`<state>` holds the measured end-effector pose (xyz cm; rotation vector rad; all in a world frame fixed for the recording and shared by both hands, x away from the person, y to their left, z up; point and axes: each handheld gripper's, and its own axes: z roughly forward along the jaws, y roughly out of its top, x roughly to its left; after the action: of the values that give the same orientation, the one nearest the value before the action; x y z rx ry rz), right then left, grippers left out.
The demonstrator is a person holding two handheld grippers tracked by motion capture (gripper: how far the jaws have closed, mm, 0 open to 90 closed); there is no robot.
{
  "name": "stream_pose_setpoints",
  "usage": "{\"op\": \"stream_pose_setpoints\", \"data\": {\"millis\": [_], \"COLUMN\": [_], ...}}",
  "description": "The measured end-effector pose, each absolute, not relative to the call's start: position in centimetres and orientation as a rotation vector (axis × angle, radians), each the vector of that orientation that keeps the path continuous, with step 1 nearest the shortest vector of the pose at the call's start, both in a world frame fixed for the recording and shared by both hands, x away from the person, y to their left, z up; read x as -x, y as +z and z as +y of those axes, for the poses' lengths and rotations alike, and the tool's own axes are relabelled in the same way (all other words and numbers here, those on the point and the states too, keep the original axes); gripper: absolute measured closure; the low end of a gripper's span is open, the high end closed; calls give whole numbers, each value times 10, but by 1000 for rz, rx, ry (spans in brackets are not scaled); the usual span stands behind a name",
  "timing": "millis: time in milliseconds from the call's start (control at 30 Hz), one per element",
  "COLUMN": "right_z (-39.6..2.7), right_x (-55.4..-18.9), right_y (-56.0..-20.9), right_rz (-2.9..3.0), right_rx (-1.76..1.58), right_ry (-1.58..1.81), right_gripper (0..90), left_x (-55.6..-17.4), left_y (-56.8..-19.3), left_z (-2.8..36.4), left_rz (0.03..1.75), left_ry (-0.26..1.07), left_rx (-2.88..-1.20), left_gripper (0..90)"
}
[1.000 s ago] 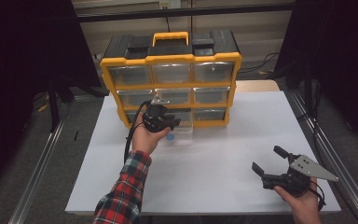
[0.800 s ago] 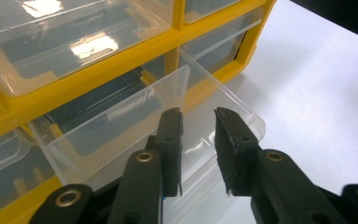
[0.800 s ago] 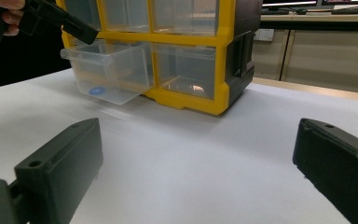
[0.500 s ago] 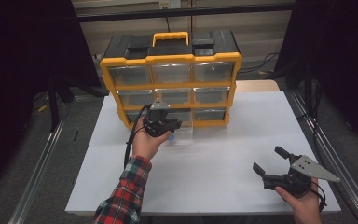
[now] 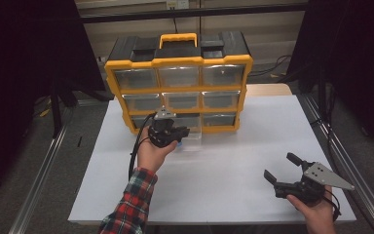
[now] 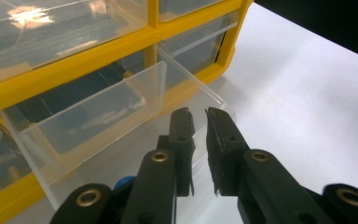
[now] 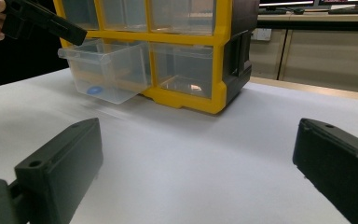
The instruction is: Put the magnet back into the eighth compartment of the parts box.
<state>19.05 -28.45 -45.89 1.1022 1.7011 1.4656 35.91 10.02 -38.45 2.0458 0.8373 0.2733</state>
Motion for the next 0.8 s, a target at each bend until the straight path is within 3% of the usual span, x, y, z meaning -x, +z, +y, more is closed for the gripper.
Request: {"op": "stream_pose_setpoints", "data": {"millis": [800], "right_z": [-285], "right_x": [-191], "right_y": [-459], "right_rz": [1708], "right_rx": [-1100], "right_ry": [1461], "right_gripper": [10], "left_x": [-346], "left_y": [-403], "left_z": [99], "left_rz": [825], "left_ry": [261], "left_rx": [-2003], "left_gripper": [900]}}
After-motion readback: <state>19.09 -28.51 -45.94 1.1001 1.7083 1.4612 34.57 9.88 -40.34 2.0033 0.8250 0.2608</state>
